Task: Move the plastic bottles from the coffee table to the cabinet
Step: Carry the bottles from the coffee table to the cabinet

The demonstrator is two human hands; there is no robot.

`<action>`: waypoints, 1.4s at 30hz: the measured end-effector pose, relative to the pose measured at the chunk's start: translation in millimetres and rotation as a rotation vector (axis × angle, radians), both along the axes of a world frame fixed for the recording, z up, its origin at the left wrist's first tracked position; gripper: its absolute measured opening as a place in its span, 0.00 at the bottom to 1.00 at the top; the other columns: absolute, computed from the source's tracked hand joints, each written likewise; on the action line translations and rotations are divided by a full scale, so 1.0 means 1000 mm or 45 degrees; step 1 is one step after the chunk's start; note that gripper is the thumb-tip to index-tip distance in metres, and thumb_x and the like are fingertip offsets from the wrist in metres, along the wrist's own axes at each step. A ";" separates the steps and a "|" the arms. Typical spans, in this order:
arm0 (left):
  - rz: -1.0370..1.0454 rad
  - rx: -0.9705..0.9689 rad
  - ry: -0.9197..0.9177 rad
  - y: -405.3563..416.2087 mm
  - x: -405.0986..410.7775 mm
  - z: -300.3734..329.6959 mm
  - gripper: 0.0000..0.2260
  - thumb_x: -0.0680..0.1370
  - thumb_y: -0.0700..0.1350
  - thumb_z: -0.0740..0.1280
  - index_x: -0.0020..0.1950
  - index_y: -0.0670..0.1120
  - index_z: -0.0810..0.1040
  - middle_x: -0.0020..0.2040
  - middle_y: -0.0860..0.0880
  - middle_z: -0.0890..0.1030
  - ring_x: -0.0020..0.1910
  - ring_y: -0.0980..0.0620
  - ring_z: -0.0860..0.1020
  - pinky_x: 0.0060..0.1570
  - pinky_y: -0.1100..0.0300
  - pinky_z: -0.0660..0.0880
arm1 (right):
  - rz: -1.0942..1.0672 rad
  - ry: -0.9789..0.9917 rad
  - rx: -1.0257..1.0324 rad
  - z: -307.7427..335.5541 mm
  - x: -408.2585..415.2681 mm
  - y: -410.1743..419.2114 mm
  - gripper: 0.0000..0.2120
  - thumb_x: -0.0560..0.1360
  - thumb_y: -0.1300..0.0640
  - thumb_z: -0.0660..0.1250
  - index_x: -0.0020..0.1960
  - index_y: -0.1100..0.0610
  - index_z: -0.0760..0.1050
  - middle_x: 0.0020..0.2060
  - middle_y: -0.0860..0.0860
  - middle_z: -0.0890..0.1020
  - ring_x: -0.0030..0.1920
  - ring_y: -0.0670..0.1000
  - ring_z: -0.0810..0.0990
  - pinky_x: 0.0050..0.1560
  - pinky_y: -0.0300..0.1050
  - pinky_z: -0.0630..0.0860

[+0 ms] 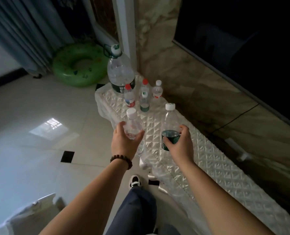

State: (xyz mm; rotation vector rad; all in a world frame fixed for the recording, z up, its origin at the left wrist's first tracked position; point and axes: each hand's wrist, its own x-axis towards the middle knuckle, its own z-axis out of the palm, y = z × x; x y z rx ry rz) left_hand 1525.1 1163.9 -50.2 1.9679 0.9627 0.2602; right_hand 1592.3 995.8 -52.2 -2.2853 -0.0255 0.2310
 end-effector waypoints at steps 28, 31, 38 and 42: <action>0.079 -0.029 0.028 0.076 0.185 -0.218 0.31 0.69 0.51 0.76 0.68 0.50 0.66 0.62 0.50 0.74 0.60 0.50 0.74 0.57 0.47 0.76 | 0.066 0.047 -0.051 -0.214 0.224 0.091 0.38 0.66 0.60 0.77 0.71 0.57 0.63 0.67 0.57 0.73 0.66 0.57 0.73 0.60 0.43 0.69; 0.084 -0.026 0.040 0.076 0.190 -0.230 0.31 0.69 0.50 0.76 0.68 0.52 0.65 0.64 0.50 0.73 0.62 0.50 0.73 0.58 0.46 0.76 | 0.111 0.042 -0.028 -0.229 0.233 0.097 0.38 0.66 0.60 0.76 0.71 0.57 0.62 0.67 0.57 0.73 0.66 0.56 0.73 0.60 0.40 0.68; 0.066 0.045 0.059 0.077 0.193 -0.235 0.31 0.70 0.51 0.75 0.68 0.51 0.65 0.65 0.49 0.73 0.61 0.50 0.74 0.58 0.49 0.75 | 0.122 0.110 0.014 -0.242 0.245 0.098 0.36 0.65 0.61 0.77 0.69 0.55 0.63 0.64 0.55 0.75 0.63 0.54 0.75 0.57 0.39 0.68; 0.042 0.102 0.105 0.077 0.195 -0.231 0.32 0.70 0.52 0.75 0.70 0.49 0.64 0.66 0.48 0.73 0.62 0.50 0.73 0.59 0.56 0.72 | 0.136 0.094 -0.016 -0.237 0.244 0.096 0.40 0.65 0.60 0.78 0.72 0.57 0.62 0.67 0.56 0.73 0.67 0.54 0.72 0.59 0.35 0.63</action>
